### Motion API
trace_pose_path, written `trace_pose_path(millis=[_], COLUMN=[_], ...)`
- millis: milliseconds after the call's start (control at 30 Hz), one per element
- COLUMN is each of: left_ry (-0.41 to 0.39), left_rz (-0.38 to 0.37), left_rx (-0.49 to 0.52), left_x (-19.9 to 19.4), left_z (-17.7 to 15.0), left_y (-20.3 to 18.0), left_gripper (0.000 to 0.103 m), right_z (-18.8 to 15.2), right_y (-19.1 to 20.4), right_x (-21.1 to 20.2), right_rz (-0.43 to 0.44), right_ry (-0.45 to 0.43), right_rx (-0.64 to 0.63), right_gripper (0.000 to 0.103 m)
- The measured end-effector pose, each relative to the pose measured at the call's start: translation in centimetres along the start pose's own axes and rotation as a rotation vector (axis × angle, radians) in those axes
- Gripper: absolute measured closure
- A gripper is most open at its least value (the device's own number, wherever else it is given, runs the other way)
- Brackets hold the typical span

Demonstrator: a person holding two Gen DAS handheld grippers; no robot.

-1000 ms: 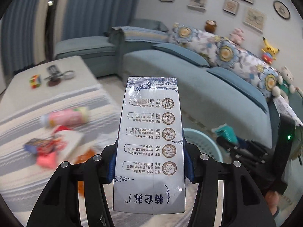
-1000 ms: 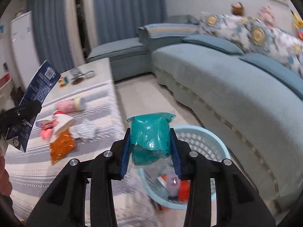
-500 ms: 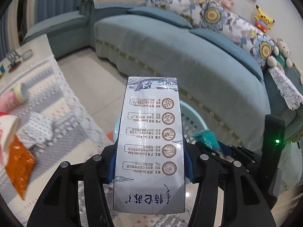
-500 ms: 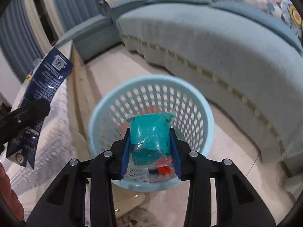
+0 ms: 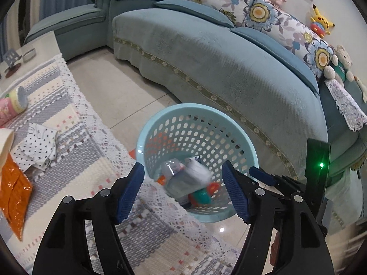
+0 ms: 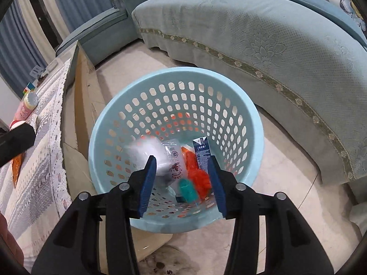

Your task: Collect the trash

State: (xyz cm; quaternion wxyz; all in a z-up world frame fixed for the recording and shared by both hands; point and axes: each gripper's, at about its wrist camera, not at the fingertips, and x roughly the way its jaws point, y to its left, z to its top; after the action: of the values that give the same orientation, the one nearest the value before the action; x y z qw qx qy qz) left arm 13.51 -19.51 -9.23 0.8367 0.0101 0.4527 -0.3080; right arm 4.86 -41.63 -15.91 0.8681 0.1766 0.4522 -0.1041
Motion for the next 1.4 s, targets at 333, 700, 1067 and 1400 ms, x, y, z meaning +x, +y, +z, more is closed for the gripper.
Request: trace_pose_path(millis=[333,700,1067,1400], left_ry=[-0.152,-0.371,-0.424,-0.298], left_rz=[0.001,0.160,0.346,0.305], left_rx=[-0.044,-0.169,-0.417,-0.656], left_x=[-7.5,-19.1,-24.0,-17.7], left_z=[0.8,-0.9,-4.2,-5.2], left_y=[1.1,9.9,23.3,33.0], left_gripper=[0.035,0.035,0.035,0.036], right_z=[1.6,2.2,-2.0,-4.2], right_y=[4.9,17.8,29.8,31.6], right_x=[-6.0,-12.4,-6.3,-2.2], right_rz=[0.051,0.237,0.335,0.333], right_ry=[-0.114,-0.324,-0.249,-0.191], right_rx=[-0.110,-0.325,-0.525,-0.569], right_gripper=[0.060,0.059,0.059,0.059])
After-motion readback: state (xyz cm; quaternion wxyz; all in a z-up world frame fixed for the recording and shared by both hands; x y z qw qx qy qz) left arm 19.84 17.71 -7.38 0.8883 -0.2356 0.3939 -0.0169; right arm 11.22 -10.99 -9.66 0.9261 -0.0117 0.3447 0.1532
